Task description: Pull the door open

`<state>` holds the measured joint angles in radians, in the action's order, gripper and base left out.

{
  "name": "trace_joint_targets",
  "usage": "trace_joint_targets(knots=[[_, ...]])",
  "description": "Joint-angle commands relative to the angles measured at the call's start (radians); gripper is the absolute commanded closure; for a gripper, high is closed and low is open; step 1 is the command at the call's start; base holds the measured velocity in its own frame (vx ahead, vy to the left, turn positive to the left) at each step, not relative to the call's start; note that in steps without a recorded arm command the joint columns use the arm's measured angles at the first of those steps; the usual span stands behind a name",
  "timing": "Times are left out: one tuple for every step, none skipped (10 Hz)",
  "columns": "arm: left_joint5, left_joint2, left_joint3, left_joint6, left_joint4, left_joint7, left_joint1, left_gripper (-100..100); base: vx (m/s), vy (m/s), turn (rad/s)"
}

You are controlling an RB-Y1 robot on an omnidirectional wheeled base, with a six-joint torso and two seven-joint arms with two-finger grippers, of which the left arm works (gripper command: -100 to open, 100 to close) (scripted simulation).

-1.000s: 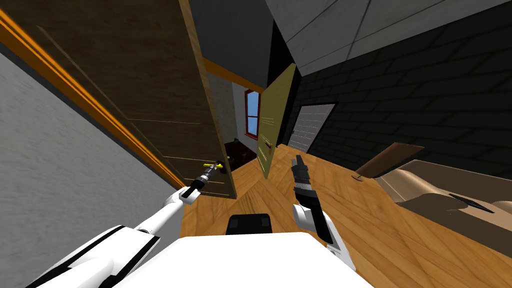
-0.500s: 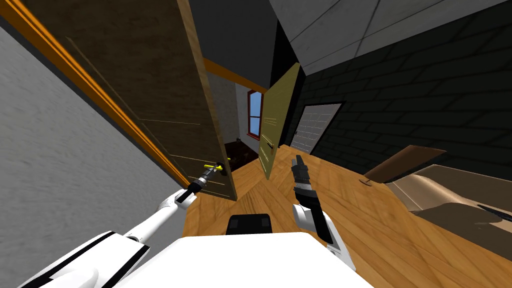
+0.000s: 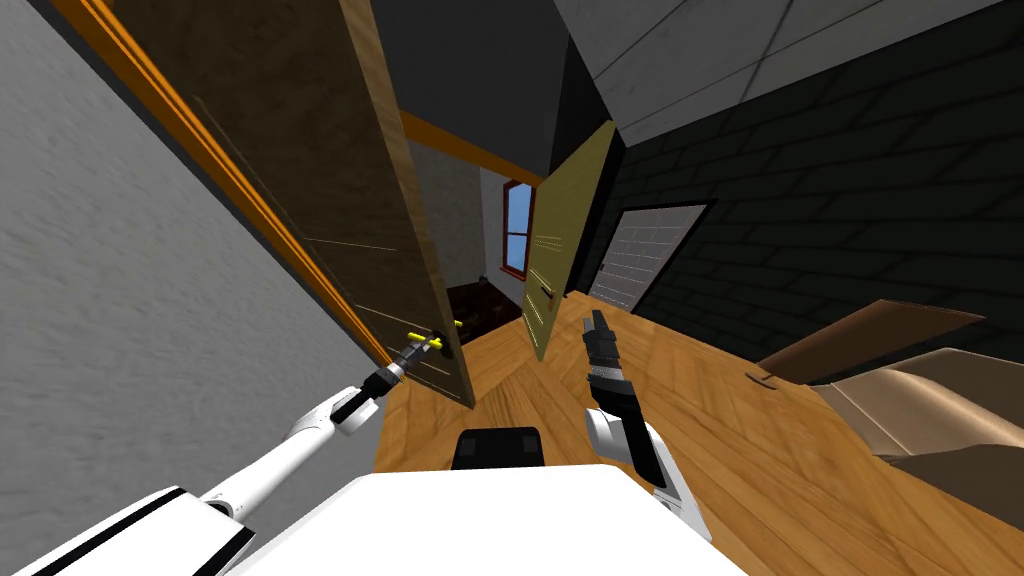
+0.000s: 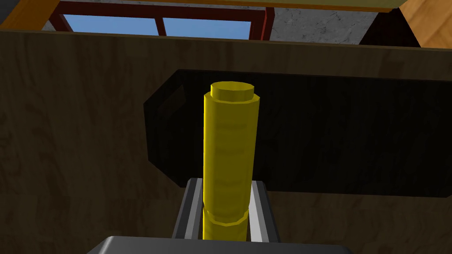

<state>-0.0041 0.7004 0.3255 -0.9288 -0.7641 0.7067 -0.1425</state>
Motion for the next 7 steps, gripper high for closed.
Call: trace_joint_targets(knots=[[-0.003, 0.027, 0.005, -0.043, 0.018, 0.016, 0.003, 100, -0.002, 0.019, 0.073], [-0.008, 0.042, 0.017, -0.068, 0.012, 0.028, 0.016, 100, 0.004, 0.019, 0.109], [-0.013, 0.055, 0.027, -0.093, 0.007, 0.039, 0.027, 100, 0.004, 0.016, 0.101], [-0.016, 0.066, 0.035, -0.113, 0.002, 0.048, 0.037, 100, 0.007, 0.014, 0.124], [-0.019, 0.075, 0.042, -0.128, -0.001, 0.056, 0.044, 100, 0.001, 0.012, 0.098], [-0.022, 0.061, 0.048, -0.118, -0.006, 0.053, 0.042, 100, -0.005, -0.002, 0.018], [-0.027, 0.056, 0.053, -0.149, 0.002, 0.054, 0.045, 100, 0.032, -0.072, -0.072]])
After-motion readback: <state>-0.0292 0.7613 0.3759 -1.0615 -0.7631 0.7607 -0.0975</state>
